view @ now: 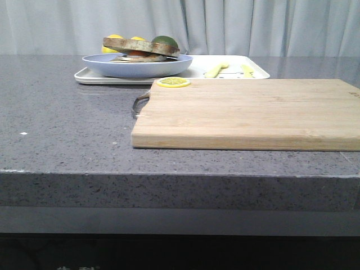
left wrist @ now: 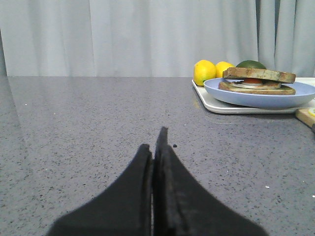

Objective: Place bread and move sandwich to tray

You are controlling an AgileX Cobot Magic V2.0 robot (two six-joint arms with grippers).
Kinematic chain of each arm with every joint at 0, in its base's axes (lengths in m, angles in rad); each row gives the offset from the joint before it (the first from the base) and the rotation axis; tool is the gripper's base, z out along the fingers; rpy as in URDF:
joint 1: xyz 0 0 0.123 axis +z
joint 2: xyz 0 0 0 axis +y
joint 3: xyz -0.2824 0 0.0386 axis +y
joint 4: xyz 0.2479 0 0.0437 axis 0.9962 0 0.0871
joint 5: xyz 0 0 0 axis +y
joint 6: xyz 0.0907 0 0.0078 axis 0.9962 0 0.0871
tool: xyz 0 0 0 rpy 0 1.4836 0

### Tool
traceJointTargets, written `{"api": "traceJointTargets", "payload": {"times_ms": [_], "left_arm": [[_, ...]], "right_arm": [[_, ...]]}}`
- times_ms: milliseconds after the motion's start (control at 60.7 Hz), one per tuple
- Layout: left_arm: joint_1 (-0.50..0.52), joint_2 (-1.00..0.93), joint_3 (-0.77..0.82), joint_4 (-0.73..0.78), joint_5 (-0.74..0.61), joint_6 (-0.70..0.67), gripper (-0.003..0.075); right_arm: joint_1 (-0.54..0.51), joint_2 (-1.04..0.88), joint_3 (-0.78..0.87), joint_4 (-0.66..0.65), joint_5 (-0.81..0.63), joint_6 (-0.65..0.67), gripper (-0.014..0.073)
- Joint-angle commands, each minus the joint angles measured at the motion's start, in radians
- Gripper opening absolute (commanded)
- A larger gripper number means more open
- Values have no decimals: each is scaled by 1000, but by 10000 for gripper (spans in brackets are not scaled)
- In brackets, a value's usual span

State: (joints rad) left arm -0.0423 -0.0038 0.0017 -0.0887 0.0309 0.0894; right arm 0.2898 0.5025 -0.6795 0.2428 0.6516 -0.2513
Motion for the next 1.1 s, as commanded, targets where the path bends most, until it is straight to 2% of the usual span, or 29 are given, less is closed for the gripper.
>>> {"api": "traceJointTargets", "payload": {"times_ms": [0, 82, 296, 477, 609, 1087], "left_arm": [[3, -20, 5, -12, -90, -9, -18], [3, -20, 5, -12, -90, -9, -18], [3, -20, 5, -12, -90, -9, -18], [3, -20, 5, -12, -90, -9, -18], [3, -20, 5, -12, -90, -9, -18], [3, -20, 5, -12, -90, -9, -18]], "right_arm": [[-90, -62, 51, -14, -157, -4, -67], [-171, -148, 149, -33, -260, -4, -67], [-302, -384, 459, -25, -535, -4, -67], [-331, -491, 640, -17, -626, -4, -67], [-330, -524, 706, -1, -683, -3, -67], [-321, -534, 704, 3, -659, -3, -67]]}}
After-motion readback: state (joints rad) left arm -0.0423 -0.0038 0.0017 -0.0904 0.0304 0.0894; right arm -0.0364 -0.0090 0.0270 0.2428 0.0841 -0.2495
